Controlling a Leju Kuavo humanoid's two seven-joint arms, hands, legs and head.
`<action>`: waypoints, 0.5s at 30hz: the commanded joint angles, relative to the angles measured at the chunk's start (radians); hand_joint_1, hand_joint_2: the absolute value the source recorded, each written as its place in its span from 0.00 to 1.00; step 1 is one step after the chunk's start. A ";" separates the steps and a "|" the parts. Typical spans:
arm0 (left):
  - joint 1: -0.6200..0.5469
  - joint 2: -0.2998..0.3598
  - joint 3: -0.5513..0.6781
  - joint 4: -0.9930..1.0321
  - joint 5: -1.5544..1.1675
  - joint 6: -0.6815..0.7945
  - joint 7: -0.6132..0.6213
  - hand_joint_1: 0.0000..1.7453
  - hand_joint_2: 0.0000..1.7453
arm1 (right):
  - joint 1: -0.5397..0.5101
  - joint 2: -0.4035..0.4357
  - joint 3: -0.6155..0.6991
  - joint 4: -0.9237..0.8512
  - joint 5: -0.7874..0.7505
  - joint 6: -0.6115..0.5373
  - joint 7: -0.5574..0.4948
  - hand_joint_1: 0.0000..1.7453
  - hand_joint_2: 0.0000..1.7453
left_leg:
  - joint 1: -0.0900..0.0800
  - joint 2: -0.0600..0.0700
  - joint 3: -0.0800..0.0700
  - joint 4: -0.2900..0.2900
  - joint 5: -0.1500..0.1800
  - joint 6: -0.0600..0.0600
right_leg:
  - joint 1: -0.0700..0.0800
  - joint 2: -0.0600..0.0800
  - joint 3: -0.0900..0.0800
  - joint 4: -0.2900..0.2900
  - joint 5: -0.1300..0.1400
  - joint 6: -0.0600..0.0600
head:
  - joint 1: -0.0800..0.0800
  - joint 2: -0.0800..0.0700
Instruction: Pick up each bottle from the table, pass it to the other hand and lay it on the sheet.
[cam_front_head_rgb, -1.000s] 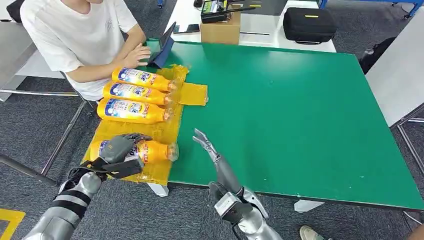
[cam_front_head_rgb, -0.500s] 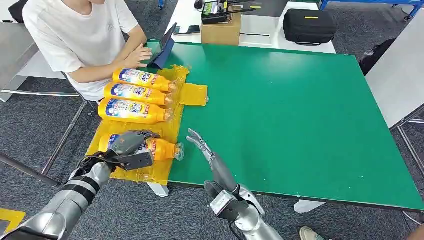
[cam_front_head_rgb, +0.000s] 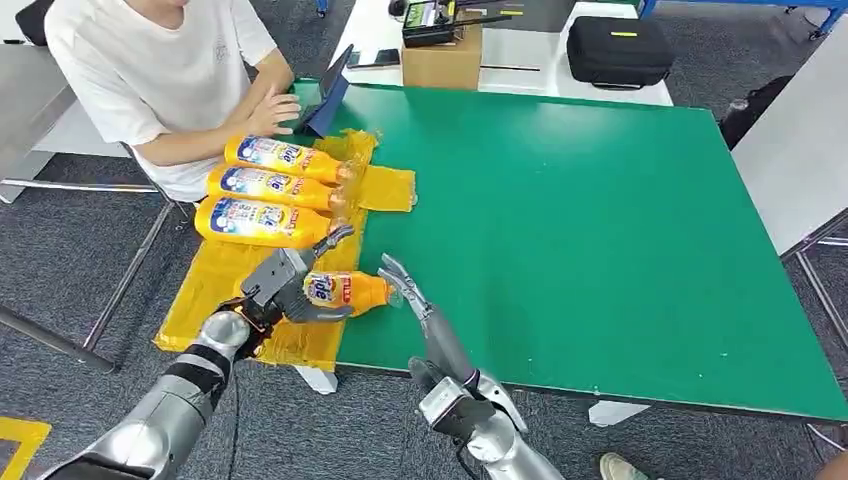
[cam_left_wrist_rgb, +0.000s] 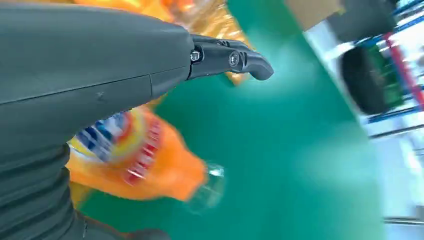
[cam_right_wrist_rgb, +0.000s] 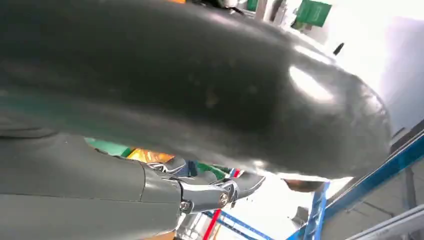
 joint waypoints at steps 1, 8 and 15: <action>0.086 -0.056 0.064 -0.261 0.067 0.032 0.001 0.00 1.00 | -0.028 -0.047 0.020 0.025 0.015 -0.006 0.001 0.00 0.00 | 0.001 0.002 0.005 0.000 -0.003 0.000 | 0.001 0.001 0.005 -0.001 -0.002 -0.001 | 0.001 0.000; 0.128 -0.107 0.121 -0.409 0.167 0.072 0.017 0.00 1.00 | 0.002 -0.048 0.011 -0.018 0.028 -0.060 0.001 0.00 0.00 | 0.001 0.001 0.001 0.000 -0.002 0.000 | 0.001 0.000 0.001 -0.001 -0.002 -0.001 | 0.001 0.000; 0.165 -0.187 0.209 -0.536 0.410 0.140 0.033 0.00 1.00 | 0.052 -0.052 0.029 -0.234 -0.036 -0.448 0.001 0.00 0.00 | 0.001 0.001 0.002 0.002 -0.003 -0.001 | 0.001 0.000 0.002 0.001 -0.003 -0.002 | 0.000 0.000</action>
